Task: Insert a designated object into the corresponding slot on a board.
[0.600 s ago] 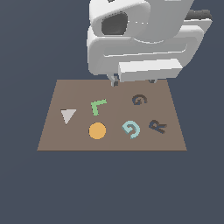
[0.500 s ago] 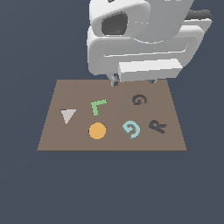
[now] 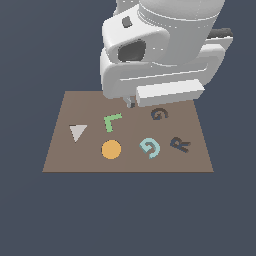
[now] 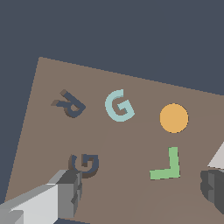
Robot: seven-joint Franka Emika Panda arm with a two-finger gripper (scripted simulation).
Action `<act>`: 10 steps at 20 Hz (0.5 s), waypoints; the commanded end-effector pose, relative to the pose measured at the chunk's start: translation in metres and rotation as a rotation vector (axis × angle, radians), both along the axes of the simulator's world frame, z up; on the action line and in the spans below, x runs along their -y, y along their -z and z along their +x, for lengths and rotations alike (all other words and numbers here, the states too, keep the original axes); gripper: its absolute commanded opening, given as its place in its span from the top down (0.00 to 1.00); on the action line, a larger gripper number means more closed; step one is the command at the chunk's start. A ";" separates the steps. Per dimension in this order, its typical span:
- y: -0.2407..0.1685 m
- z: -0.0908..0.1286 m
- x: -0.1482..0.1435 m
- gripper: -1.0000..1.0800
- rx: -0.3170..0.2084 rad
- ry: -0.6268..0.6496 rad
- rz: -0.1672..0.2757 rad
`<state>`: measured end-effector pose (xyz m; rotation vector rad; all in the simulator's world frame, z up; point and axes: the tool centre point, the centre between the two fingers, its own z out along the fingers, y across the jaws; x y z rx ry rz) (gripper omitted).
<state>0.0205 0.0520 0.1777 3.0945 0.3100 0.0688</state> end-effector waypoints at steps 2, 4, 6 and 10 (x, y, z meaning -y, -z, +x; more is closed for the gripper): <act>0.015 0.007 0.000 0.04 -0.006 -0.049 0.002; 0.026 0.012 0.000 0.04 -0.011 -0.085 0.004; 0.039 0.018 -0.001 0.04 -0.016 -0.127 0.006; 0.067 0.032 -0.004 0.04 -0.027 -0.222 0.010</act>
